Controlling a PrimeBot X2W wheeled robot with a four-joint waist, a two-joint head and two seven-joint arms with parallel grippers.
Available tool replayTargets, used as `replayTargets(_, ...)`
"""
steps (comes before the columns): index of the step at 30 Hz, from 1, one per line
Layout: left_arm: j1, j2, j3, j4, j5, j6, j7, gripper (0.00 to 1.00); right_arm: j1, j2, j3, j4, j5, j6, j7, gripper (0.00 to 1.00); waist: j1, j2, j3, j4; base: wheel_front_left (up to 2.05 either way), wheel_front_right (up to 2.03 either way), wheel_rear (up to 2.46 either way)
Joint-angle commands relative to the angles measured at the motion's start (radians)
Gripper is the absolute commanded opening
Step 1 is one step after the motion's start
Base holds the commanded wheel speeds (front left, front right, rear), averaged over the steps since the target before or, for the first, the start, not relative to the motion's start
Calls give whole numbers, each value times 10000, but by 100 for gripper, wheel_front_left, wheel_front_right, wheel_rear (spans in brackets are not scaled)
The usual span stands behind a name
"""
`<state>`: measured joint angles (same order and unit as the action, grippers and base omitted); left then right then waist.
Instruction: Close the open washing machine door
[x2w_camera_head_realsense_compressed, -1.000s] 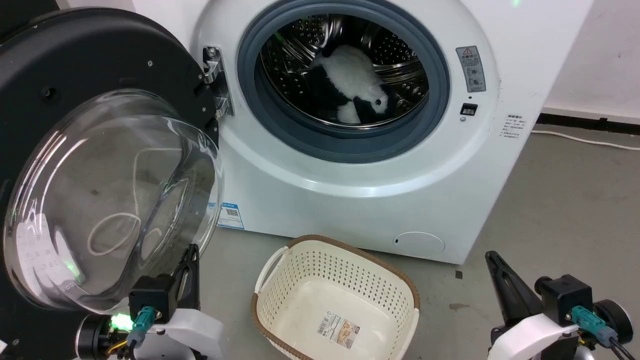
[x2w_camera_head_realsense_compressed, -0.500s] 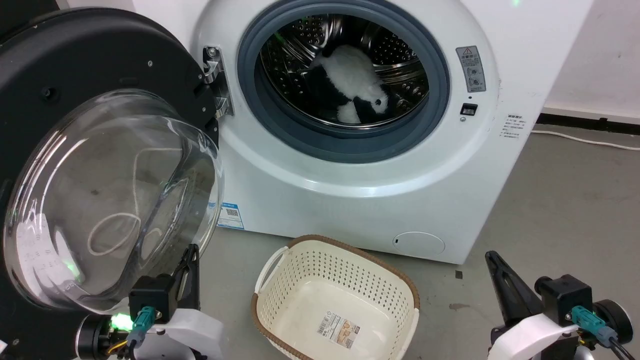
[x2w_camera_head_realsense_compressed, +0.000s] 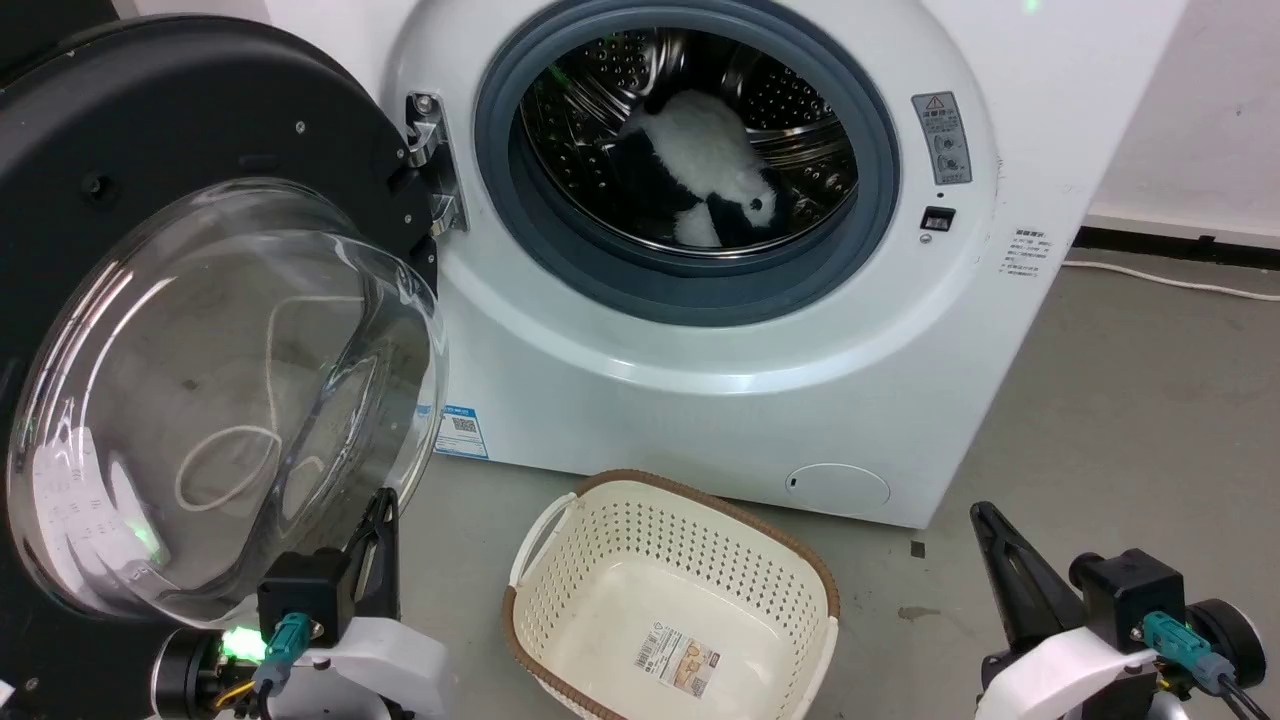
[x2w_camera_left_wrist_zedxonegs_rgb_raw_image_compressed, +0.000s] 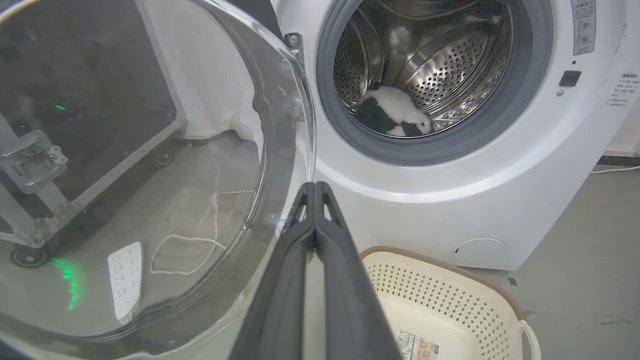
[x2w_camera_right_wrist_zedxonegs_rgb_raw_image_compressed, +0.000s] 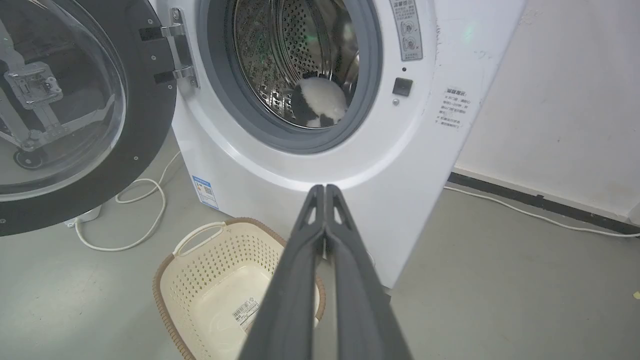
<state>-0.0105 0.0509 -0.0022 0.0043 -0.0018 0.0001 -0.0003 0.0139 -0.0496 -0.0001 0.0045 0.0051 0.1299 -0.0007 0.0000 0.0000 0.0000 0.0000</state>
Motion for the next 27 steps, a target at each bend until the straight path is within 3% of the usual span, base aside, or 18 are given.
replayTargets(1,105,-7,22,-43,18,-1,3,0,-139,-6,1,-45,-51,8,7,0,0,0,0,0,0,0,0)
replayTargets(12,105,-7,22,-43,18,-1,3,0,-139,-6,1,-45,-51,8,7,0,0,0,0,0,0,0,0)
replayTargets(13,-1,0,-2,2,-2,0,0,100,2,0,2,2,2,0,0,100,0,0,0,0,0,0,0)
replayTargets(27,-4,-1,-235,114,-272,45,-224,100,90,-1,-2,104,256,1,-223,100,0,0,15,1,0,0,0)
